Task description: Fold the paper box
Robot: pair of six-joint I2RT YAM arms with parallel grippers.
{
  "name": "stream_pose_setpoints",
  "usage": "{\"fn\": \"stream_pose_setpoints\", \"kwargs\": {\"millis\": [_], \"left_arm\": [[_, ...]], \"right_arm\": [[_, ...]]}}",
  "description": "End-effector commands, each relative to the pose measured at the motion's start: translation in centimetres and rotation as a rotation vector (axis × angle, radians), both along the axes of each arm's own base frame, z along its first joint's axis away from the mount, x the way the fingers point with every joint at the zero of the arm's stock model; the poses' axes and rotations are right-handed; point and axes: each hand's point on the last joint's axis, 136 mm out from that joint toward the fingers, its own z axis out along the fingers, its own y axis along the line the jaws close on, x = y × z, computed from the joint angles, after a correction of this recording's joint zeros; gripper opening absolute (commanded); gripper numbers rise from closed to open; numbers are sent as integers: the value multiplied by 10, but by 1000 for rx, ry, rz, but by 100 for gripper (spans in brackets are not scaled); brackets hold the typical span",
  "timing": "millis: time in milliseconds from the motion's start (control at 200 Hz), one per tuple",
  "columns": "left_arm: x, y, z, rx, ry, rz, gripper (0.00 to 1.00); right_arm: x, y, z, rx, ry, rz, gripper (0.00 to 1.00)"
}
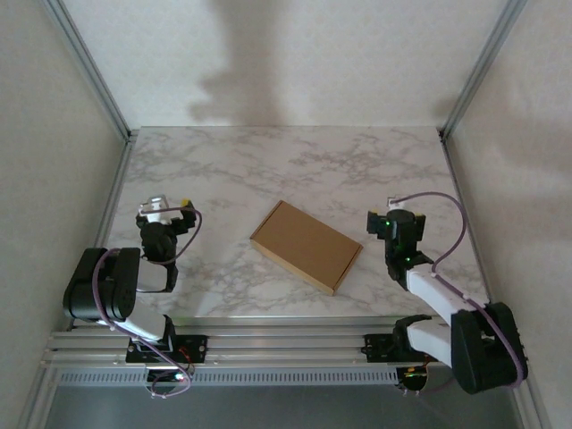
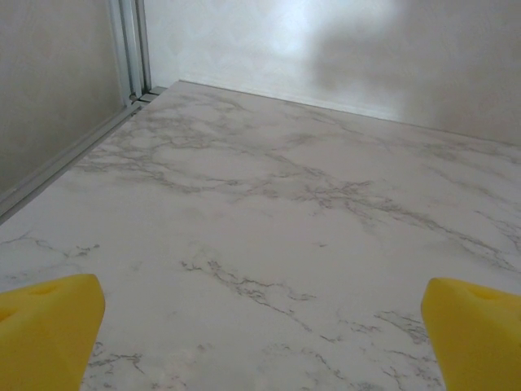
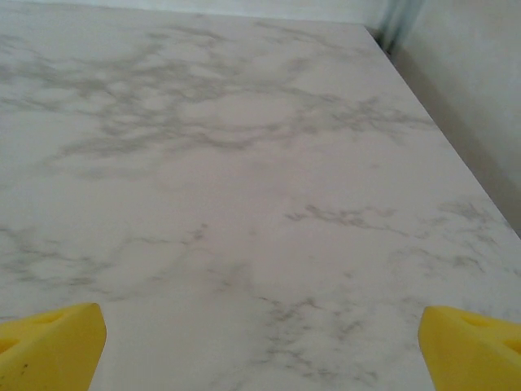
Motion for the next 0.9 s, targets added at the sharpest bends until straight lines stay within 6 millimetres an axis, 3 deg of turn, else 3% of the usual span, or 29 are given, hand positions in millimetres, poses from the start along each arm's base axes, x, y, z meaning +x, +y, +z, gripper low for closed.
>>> {"fn": "stream_pose_setpoints", "kwargs": {"millis": [0,205,400,581,766,821,891], "left_arm": [[3,-1,11,-18,-47,-8,99],[3,-1,10,-18,-45,-8,99],[3,-1,10,-18,-46,-8,99],[3,-1,10,-18,-45,-9,100],[3,-1,10,-17,-46,-8,99],[3,-1,10,-18,-45,-9,99],[3,-1,10,-18,-45,-8,99]], "right_arm": [[17,4,21,11,-164,49,99],[34,10,6,50,-185,101,99],[46,8,-28,96,-135,122,99],[52,-12,-32,134,-93,23,99],[52,-12,-31,132,-97,22,99],[53,-3,-31,139,-93,80,99],[50,27,-30,155,-85,278,99]]}}
